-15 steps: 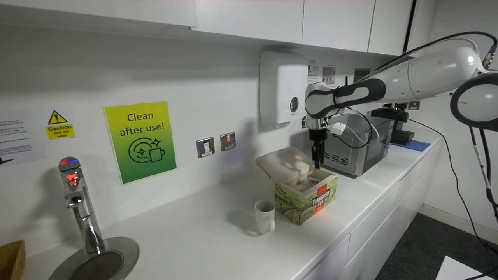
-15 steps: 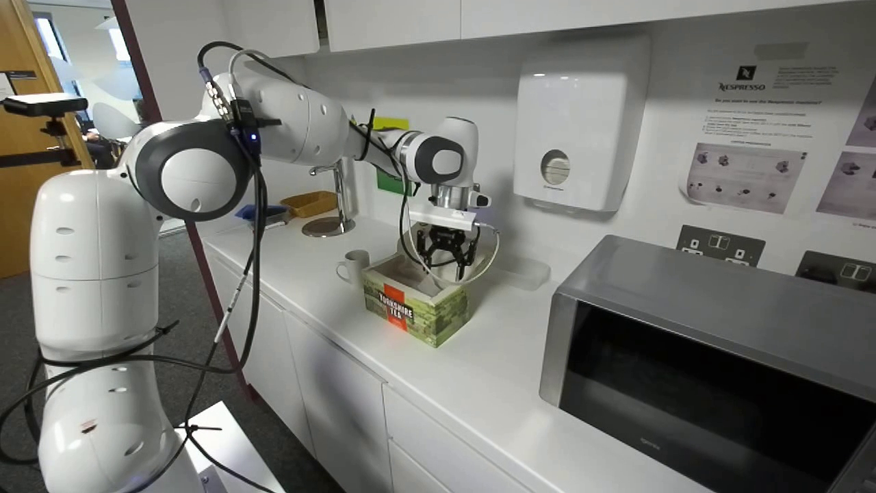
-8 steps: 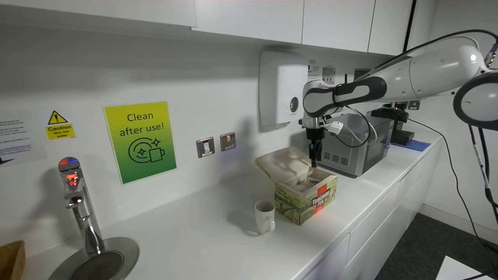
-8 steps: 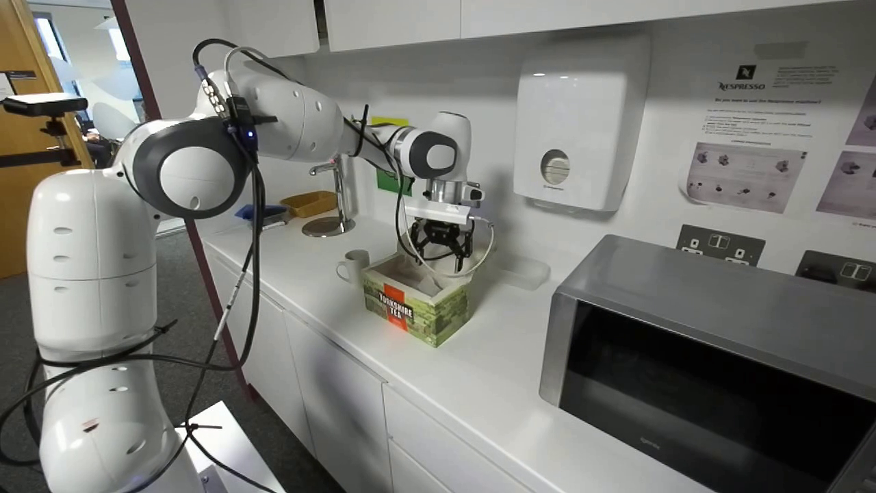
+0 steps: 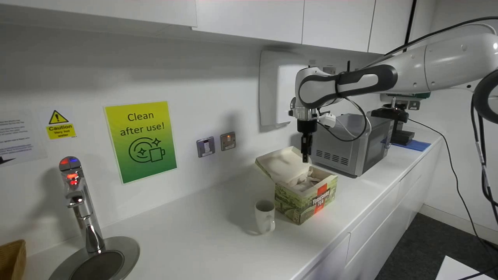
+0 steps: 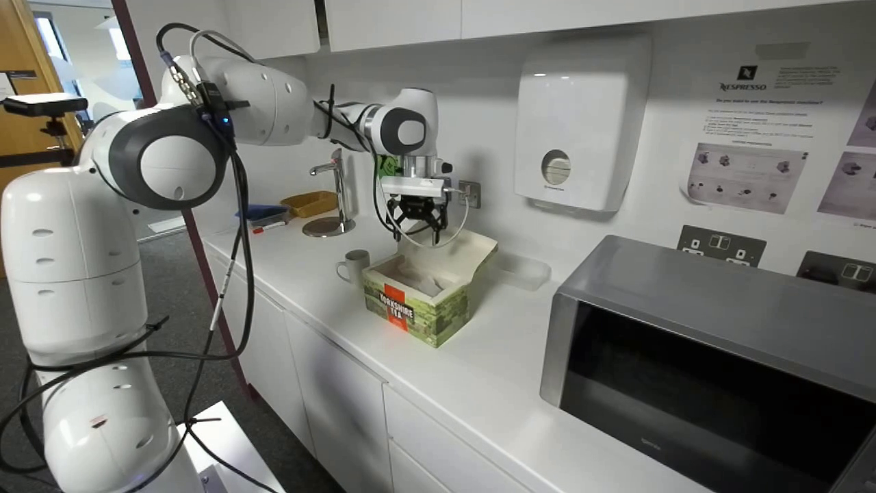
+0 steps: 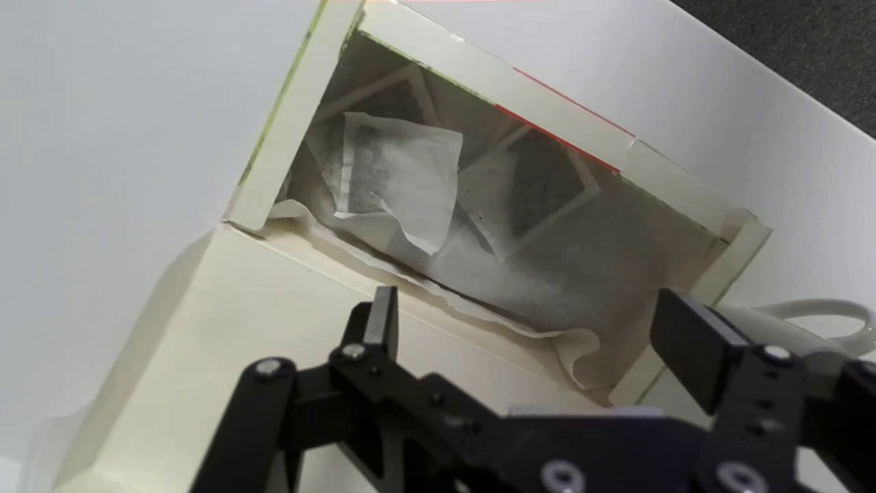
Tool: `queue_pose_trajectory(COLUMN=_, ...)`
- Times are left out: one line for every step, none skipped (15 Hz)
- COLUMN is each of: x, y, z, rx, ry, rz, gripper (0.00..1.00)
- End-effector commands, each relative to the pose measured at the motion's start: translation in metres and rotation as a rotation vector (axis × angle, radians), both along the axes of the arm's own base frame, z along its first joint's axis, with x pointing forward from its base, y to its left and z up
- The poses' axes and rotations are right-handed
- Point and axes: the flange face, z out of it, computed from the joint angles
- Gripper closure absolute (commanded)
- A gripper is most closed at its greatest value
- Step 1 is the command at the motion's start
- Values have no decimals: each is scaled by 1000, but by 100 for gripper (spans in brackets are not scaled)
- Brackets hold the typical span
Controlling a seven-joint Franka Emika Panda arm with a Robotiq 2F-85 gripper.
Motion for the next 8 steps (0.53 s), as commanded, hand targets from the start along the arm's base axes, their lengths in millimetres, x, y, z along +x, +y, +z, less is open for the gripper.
queue_pose_trajectory(x=0, y=2, z=2, rx=0, ry=-1, rz=2, gripper=0)
queue_pose_trajectory(x=-1, y=2, z=1, rx=0, ry=0, rz=2, gripper=0)
queue_pose_trajectory(x=-1, y=1, z=1, rx=-1, ry=2, rz=1, gripper=0)
queue_pose_trajectory(x=-1, y=0, z=0, rx=-1, ry=3, rz=-1, gripper=0)
queue_pose_trajectory(x=-1, y=-1, z=-1, rx=-1, ry=4, rz=-1, gripper=0)
queue_pose_trajectory(x=-1, y=0, z=-1, rx=-1, ry=4, rz=-1, gripper=0)
queue_pose_trajectory(x=-1, y=0, z=-1, rx=-1, ry=5, rz=-1, gripper=0)
queue_pose_trajectory(x=-1, y=0, z=-1, rx=-1, ry=5, rz=-1, gripper=0)
